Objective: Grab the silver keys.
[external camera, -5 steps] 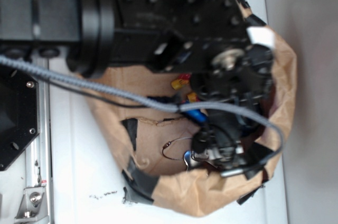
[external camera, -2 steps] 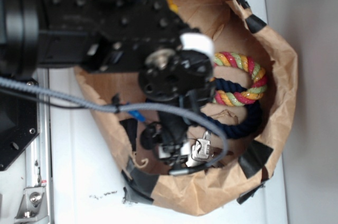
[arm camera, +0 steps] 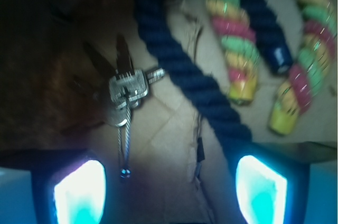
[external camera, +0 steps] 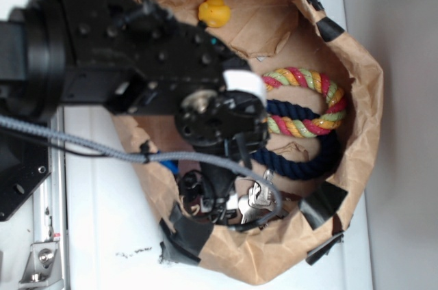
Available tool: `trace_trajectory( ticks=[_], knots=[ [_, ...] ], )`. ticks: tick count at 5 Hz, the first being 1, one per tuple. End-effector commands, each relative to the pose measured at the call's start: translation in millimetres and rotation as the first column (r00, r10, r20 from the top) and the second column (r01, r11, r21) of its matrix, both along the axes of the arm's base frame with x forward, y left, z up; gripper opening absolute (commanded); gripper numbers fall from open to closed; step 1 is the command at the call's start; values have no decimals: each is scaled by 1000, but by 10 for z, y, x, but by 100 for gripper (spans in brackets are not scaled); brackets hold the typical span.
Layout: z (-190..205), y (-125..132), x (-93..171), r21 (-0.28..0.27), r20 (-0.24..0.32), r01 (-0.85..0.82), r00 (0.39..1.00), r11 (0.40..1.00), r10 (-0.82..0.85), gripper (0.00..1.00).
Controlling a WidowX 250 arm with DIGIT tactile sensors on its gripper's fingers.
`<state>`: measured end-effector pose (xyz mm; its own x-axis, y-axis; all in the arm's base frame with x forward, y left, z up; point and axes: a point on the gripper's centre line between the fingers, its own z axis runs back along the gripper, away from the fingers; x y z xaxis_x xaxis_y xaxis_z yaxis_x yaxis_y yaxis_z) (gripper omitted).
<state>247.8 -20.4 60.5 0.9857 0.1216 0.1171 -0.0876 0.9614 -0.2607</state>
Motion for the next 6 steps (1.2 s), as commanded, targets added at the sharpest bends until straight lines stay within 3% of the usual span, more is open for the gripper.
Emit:
trace_trajectory(
  ticks=[1, 2, 3, 4, 6],
  knots=[
    [-116, -110, 55, 7, 33, 31, 999, 999, -31, 100],
    [-159, -148, 69, 14, 47, 32, 998, 999, -33, 100],
    [-159, -152, 85, 0, 55, 13, 998, 1000, -13, 0],
    [-122, -197, 387, 8, 53, 7, 999, 1000, -8, 0],
    [-131, -198, 533, 18, 56, -12, 998, 1000, 11, 0]
  ],
)
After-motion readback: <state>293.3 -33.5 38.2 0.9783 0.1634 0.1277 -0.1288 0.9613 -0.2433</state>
